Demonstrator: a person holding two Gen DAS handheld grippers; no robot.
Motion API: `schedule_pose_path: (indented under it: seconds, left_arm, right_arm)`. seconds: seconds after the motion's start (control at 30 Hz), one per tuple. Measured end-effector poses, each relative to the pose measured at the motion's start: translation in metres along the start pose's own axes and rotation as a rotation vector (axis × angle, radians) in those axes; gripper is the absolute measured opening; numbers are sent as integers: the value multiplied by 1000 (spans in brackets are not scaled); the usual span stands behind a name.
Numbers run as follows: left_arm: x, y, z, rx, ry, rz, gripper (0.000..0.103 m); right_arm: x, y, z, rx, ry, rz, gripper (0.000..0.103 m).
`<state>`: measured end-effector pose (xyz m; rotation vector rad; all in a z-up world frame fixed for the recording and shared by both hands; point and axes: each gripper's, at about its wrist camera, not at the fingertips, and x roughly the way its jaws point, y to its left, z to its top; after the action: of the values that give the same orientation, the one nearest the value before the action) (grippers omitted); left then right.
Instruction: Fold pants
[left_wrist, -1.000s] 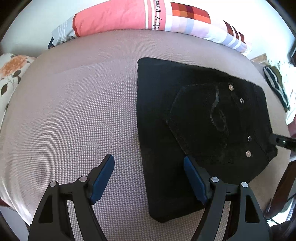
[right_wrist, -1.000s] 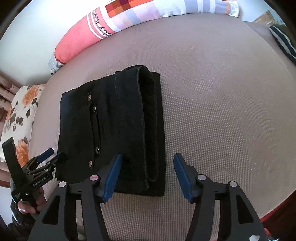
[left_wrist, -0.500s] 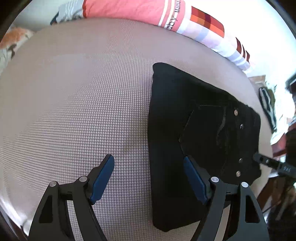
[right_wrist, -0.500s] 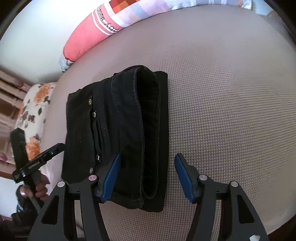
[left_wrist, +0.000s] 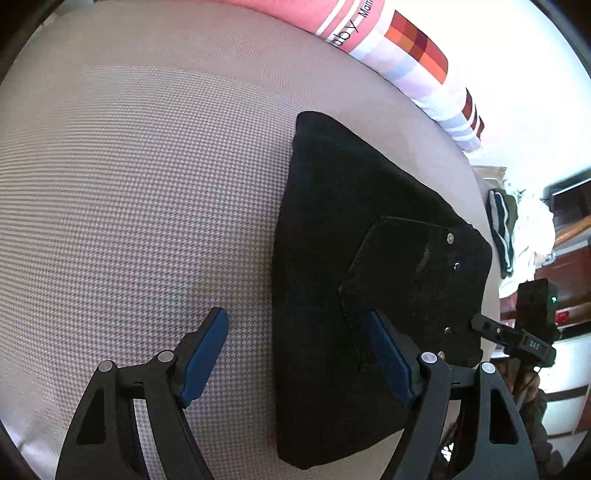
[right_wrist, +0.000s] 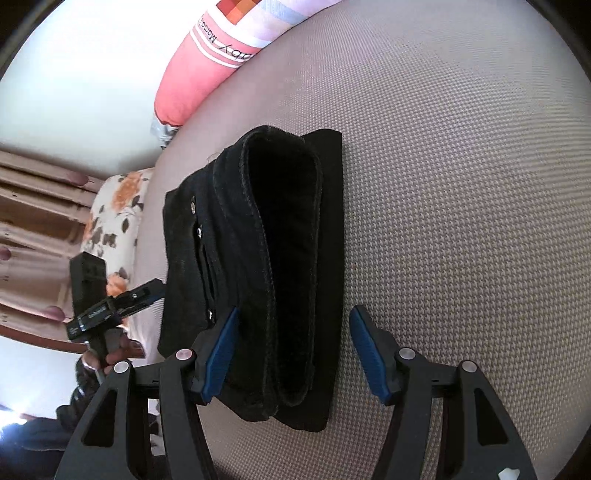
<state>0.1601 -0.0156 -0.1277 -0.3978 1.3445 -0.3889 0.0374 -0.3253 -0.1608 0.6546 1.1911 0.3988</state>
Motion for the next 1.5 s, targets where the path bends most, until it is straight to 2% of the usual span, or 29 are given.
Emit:
schedule_pose_path:
  seconds: [0.23, 0.27, 0.37, 0.53, 0.67, 0.77, 0.8, 0.87, 0.93, 1.0, 1.17, 1.4, 1.5]
  left_arm:
    - [6, 1, 10, -11, 20, -101, 78]
    - [6, 1, 11, -12, 25, -109, 78]
    - [9, 2, 13, -12, 47, -159, 78]
    - [11, 6, 17, -28, 46, -236, 78]
    - [12, 7, 19, -30, 22, -258, 78]
    - [10, -1, 16, -2, 4, -195, 75]
    - [9, -8, 13, 33, -7, -133, 72]
    - [9, -20, 7, 102, -25, -34, 61]
    - [10, -32, 0, 178, -44, 64, 59]
    - [10, -36, -4, 195, -56, 118, 59]
    - [7, -36, -9, 183, -72, 175, 52]
    - [0, -34, -14, 194, -83, 216, 42]
    - [-4, -36, -16, 206, -90, 229, 34]
  right_arm:
    - [3, -19, 10, 33, 19, 151, 56]
    - [3, -21, 11, 36, 24, 166, 53]
    - [5, -28, 14, 33, 45, 200, 48]
    - [10, -27, 23, 29, 58, 226, 47]
    - [20, -22, 32, 10, 62, 241, 46]
    - [26, -16, 35, 2, 45, 226, 42]
    - [25, -16, 34, 1, 32, 215, 40]
    - [24, -14, 30, 4, 14, 188, 36]
    - [22, -15, 26, 17, -5, 174, 35]
    - [20, -13, 23, 23, -19, 154, 34]
    - [20, 3, 19, -3, -48, 56, 34]
    - [20, 19, 20, 7, -73, -19, 30]
    - [17, 28, 19, 2, -87, -47, 26]
